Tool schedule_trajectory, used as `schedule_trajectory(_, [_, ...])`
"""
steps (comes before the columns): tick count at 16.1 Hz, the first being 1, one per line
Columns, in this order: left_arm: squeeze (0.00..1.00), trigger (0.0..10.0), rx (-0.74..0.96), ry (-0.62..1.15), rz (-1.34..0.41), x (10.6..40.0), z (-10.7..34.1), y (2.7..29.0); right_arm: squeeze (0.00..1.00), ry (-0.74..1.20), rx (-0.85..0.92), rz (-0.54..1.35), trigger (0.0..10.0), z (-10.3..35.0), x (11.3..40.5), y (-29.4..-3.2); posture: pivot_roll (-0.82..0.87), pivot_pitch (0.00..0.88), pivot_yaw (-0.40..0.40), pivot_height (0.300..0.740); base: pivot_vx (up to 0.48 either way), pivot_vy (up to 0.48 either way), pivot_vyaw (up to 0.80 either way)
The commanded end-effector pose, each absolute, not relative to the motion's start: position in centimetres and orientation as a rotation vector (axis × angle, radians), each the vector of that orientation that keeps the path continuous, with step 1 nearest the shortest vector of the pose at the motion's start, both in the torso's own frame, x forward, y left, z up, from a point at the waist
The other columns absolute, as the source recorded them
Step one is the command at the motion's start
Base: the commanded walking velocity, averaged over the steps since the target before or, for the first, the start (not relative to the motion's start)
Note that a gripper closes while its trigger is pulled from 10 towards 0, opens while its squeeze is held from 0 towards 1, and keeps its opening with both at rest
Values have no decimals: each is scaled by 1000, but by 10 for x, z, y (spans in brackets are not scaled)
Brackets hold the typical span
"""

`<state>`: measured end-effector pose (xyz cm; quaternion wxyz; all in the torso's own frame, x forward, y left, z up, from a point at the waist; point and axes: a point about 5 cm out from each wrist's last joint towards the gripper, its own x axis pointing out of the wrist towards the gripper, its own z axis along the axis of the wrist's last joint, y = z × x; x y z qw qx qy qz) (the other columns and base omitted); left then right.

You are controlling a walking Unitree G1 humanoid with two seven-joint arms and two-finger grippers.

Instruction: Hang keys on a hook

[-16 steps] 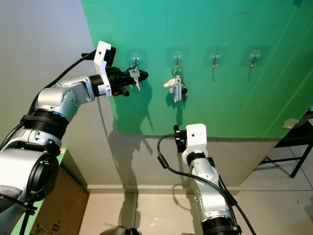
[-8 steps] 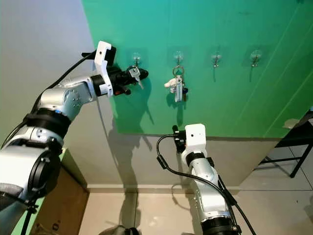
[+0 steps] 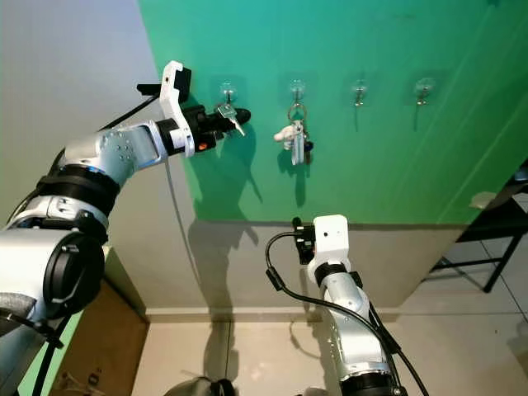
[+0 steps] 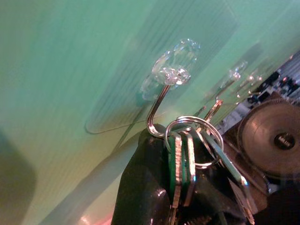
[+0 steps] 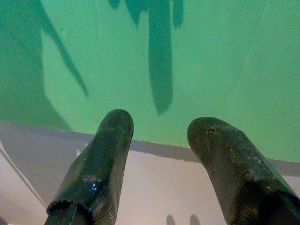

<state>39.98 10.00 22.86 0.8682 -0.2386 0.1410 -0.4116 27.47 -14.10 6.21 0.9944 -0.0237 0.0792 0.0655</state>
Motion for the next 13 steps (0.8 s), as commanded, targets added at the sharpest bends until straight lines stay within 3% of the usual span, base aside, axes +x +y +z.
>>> schedule_trajectory(1, [0, 10000, -530, 186, -865, 404, 260, 104, 0, 148, -47, 146, 10000, 65, 275, -137, -152, 0, 94, 740, 0, 0, 0])
schedule_trajectory(6, [0, 10000, -498, 131, -885, 402, 269, 107, 0, 151, -48, 150, 10000, 65, 274, -137, -147, 0, 91, 740, 0, 0, 0])
schedule_trajectory(7, [0, 10000, -379, 100, -909, 400, 267, 107, 0, 151, -49, 151, 10000, 65, 274, -136, -147, 0, 91, 740, 0, 0, 0])
schedule_trajectory(8, [0, 10000, -86, 32, -929, 394, 257, 102, 0, 152, -50, 149, 10000, 65, 274, -137, -144, 0, 91, 740, 0, 0, 0])
schedule_trajectory(13, [0, 10000, 277, -8, -878, 389, 238, 102, 0, 160, -50, 151, 10000, 63, 271, -137, -143, 0, 87, 740, 0, 0, 0])
